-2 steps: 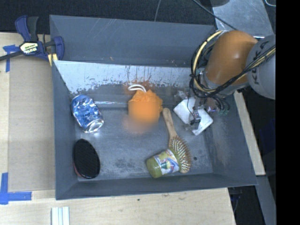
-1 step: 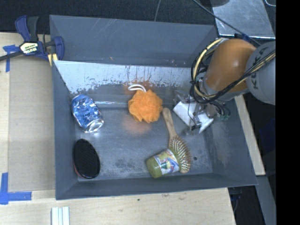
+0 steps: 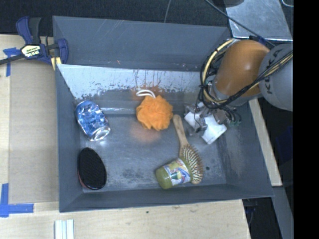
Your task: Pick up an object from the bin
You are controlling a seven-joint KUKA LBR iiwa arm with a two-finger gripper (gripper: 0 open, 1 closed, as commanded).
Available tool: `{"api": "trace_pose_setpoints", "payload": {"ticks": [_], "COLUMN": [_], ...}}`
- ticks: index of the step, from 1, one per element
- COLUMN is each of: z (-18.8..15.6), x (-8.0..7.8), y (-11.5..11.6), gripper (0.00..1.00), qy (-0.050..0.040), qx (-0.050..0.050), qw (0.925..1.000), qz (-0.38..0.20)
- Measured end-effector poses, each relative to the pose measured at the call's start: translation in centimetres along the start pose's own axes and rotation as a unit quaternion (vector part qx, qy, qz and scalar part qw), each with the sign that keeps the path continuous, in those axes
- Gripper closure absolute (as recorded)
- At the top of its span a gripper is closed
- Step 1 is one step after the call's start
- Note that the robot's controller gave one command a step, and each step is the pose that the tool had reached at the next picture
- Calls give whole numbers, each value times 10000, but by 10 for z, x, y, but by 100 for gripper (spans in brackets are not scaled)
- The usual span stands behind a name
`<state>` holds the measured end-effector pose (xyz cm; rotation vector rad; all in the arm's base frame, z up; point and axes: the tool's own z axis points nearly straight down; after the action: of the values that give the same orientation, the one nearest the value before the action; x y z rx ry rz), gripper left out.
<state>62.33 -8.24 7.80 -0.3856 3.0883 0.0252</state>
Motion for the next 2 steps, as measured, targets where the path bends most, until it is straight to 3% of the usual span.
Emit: {"api": "trace_pose_setpoints", "payload": {"ticks": [1, 2], "z": [-1, -1], "x": [34, 42], "y": [40, 28], "gripper": [100, 100], "qy": [-103, -136], "qx": [80, 70], "qw": [9462, 9430], "qz": [-3232, -3325]}}
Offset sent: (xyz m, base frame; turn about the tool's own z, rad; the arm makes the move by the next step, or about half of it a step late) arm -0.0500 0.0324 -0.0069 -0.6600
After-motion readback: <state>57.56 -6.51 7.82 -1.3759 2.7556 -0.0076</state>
